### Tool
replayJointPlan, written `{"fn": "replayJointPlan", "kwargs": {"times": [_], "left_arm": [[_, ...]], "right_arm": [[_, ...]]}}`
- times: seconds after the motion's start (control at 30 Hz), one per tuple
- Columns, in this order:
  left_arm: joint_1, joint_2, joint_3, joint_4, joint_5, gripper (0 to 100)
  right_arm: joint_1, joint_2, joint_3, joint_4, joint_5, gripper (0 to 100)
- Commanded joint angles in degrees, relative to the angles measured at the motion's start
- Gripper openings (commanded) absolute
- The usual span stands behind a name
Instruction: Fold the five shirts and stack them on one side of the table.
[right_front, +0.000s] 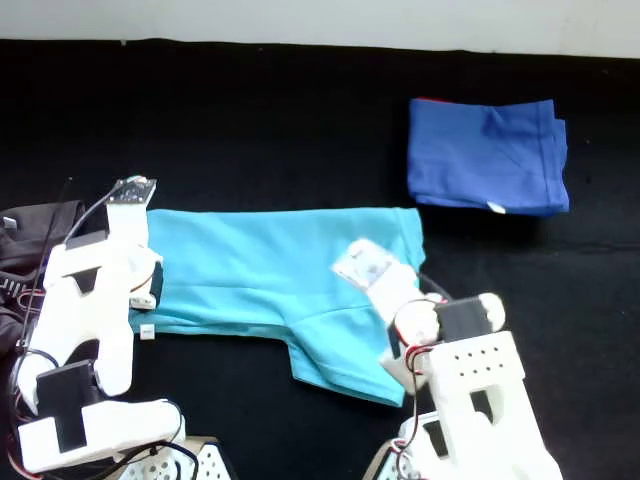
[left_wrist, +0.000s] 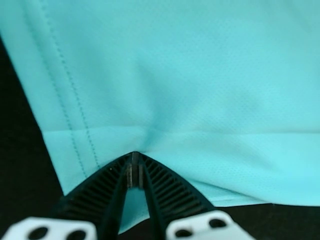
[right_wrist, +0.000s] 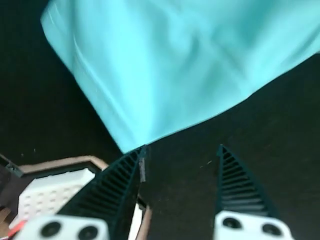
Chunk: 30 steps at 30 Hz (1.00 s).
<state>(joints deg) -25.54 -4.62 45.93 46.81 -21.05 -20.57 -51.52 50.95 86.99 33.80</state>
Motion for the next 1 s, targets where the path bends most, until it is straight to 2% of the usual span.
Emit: {"fn": "replayJointPlan", "kwargs": {"times": [0.0, 0.13, 0.27, 0.37, 0.6, 0.8, 0.93, 0.97], "left_arm": [[-1.01, -0.04, 0.04, -2.55, -0.62, 1], [-1.36, -0.22, 0.04, -2.46, -0.53, 1], [-0.92, -0.04, 0.04, -2.64, -0.53, 1], [-0.92, 0.04, 0.04, -2.64, -0.53, 1], [-0.92, 0.04, 0.04, -2.64, -0.53, 1], [-0.92, 0.04, 0.04, -2.64, -0.53, 1], [-0.92, 0.04, 0.04, -2.64, -0.53, 1], [-0.92, 0.04, 0.04, -2.64, -0.53, 1]], "right_arm": [[-8.48, 4.44, -5.14, -0.75, -5.19, 17.7], [-17.36, 18.15, -6.73, -5.58, -9.14, 16.3], [-25.98, 28.26, -11.65, -4.35, -10.29, 16.3], [-29.14, 32.84, -12.70, -6.02, -10.29, 16.3], [-29.23, 39.87, -12.70, -13.05, -10.20, 16.3], [-23.69, 45.05, -12.70, -18.59, -10.11, 15.2], [-22.37, 45.49, -12.79, -18.95, -10.11, 0.7], [-22.37, 45.49, -12.79, -18.86, -10.11, 0.4]]}}
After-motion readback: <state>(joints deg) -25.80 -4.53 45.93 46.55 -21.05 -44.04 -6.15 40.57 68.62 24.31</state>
